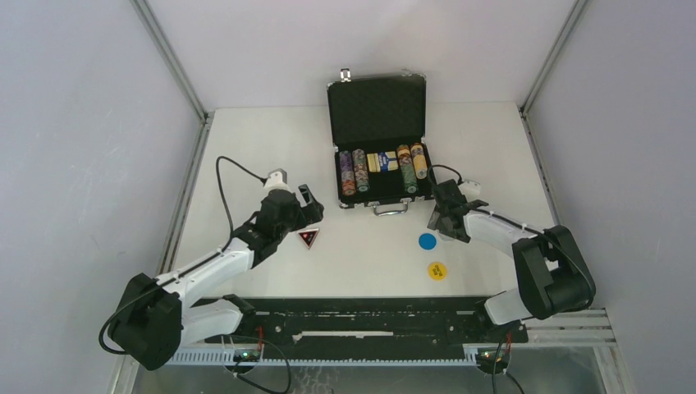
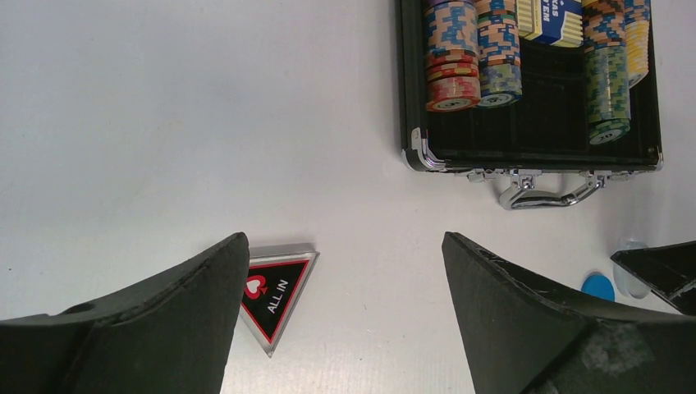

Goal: Pack up texas hold em set

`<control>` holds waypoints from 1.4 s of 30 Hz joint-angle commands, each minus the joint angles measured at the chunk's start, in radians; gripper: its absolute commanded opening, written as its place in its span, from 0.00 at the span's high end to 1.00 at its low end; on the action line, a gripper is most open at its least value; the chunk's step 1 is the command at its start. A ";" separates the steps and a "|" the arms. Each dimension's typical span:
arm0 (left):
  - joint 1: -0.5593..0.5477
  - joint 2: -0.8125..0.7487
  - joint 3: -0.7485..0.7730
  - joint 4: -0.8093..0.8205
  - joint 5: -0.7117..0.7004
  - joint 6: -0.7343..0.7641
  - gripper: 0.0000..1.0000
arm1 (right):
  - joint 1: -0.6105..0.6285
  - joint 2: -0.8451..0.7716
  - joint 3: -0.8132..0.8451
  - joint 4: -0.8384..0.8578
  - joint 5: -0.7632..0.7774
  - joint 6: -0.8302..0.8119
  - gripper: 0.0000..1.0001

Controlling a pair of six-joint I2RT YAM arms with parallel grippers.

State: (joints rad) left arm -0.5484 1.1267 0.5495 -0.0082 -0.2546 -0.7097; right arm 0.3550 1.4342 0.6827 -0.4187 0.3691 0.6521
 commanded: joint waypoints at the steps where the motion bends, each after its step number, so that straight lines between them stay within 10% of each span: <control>1: 0.005 -0.011 0.026 0.013 0.008 -0.013 0.08 | 0.026 0.038 0.037 -0.048 0.021 0.010 0.26; 23: 0.005 -0.003 0.029 0.014 0.020 -0.017 0.08 | 0.082 -0.090 0.160 -0.110 0.048 -0.016 0.44; 42: 0.007 -0.006 0.034 -0.002 -0.002 -0.032 0.09 | 0.233 0.433 0.782 -0.120 0.021 -0.113 0.45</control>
State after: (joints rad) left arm -0.5480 1.1267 0.5495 -0.0170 -0.2501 -0.7345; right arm 0.5846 1.8164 1.3598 -0.5453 0.3882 0.5819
